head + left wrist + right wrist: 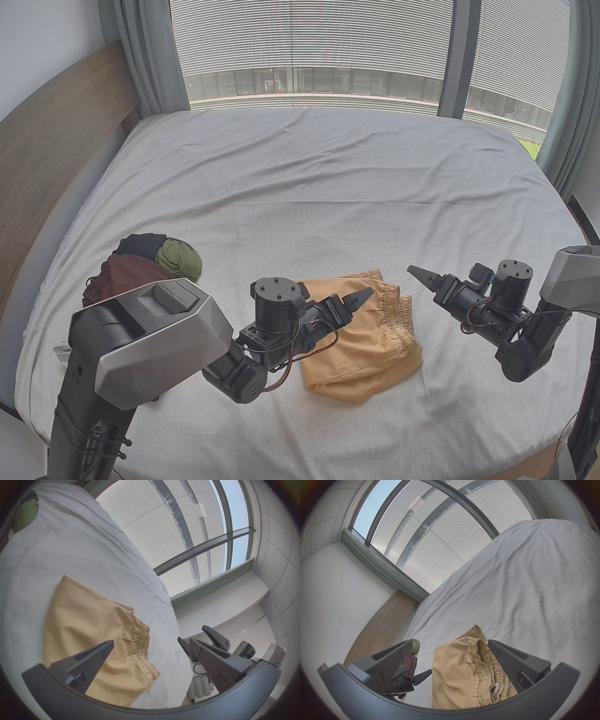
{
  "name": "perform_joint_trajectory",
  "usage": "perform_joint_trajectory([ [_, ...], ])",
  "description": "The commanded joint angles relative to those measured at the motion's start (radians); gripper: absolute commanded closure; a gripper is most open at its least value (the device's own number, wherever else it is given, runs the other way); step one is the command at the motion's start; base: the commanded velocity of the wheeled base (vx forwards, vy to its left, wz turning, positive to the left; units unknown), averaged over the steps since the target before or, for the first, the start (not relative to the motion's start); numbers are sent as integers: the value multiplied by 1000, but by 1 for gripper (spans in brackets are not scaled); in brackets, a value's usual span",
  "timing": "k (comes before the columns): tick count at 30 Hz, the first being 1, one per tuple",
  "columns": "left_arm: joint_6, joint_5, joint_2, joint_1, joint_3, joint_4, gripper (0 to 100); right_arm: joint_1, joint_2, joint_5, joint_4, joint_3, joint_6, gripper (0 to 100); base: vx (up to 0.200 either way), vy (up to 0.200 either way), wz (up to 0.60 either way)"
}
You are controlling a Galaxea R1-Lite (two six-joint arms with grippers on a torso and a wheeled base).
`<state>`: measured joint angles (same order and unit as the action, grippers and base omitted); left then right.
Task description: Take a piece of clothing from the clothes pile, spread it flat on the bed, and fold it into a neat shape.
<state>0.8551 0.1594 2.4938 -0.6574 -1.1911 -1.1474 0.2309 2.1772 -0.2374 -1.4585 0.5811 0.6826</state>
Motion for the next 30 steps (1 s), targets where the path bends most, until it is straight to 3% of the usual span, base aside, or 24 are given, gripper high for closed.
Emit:
perform_joint_trajectory([
  [1,-1,-6,-4,7,25,-9,0,5,7,0,1,-4,0,0,0,0,0],
  [8,-93,-4,-46,38,122,-41,0,10,24,0,12,-15,-3,0,0,0,0],
  [15,-103,-3,-124,81,245,-80,0,8,73,1,61,-18,-6,0,0,0,0],
  [21,-140,37,-242,154,435,-140,0,8,78,1,139,-30,-9,0,0,0,0],
  [25,-205,85,-265,219,565,-236,0,10,78,1,188,-38,-11,0,0,0,0],
  [30,-214,103,-262,256,662,-364,0,10,78,1,236,-38,-14,0,0,0,0],
])
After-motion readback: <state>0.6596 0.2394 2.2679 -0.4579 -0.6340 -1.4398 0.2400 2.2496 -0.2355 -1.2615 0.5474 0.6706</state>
